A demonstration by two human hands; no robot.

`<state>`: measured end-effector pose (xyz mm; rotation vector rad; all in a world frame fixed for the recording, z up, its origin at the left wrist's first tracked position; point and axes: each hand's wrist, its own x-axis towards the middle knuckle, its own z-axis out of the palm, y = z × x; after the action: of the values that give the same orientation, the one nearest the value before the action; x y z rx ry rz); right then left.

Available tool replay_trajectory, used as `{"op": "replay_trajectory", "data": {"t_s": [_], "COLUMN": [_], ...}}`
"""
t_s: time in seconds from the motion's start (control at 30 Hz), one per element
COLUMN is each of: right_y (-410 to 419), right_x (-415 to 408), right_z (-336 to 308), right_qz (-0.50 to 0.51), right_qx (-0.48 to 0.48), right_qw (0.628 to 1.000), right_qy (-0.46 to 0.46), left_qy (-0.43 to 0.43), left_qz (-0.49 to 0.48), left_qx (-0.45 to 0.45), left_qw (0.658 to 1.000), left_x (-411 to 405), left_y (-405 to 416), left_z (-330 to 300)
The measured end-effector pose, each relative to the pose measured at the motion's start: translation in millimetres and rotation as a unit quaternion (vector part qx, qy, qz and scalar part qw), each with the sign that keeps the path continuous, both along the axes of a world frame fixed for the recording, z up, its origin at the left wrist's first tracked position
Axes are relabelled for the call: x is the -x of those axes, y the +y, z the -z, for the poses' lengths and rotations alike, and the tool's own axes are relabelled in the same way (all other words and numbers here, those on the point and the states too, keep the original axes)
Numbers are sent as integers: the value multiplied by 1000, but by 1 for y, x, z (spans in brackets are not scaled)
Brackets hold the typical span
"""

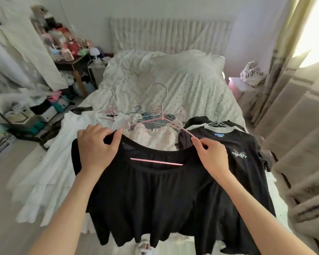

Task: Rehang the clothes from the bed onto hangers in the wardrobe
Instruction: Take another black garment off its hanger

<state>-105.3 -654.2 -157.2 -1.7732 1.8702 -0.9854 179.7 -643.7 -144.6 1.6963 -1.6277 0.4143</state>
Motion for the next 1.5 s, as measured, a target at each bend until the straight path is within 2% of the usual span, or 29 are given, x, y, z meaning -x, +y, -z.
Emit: {"op": "replay_trajectory", "data": {"t_s": [0.13,0.23,0.37,0.5,0.7,0.87,1.03,1.3,1.4,1.5], "right_y": [-65,-131,-224,-311,-405,-435,-448,-452,-441,-419], "right_x": [-22,-33,-46,-59,-67,-69,-71,-71,-73,-79], "right_z": [-4,-4,17,53,112,188,241,283,287,281], "right_qz": [-7,5,31,37,43,58,63,102,89,91], "right_qx": [5,16,-19,-82,-154,-267,-323,-315,-311,-272], "right_qw": [1000,999,999,995,985,958,940,934,935,943], "right_qy": [-23,-30,-11,41,69,86,92,134,147,170], "left_qy": [-17,1,38,92,80,65,68,36,39,-11], "left_qz": [17,38,76,136,140,131,144,162,157,186], "left_qx": [42,29,-69,-153,-241,-351,-417,-461,-496,-490], "left_qw": [999,999,994,974,957,925,895,872,853,851], "left_x": [-22,-36,-48,-62,-69,-68,-68,-65,-64,-58], "left_y": [-72,-145,-249,-349,-450,-476,-486,-507,-502,-484], "left_z": [-14,-10,23,75,144,229,284,314,317,313]}}
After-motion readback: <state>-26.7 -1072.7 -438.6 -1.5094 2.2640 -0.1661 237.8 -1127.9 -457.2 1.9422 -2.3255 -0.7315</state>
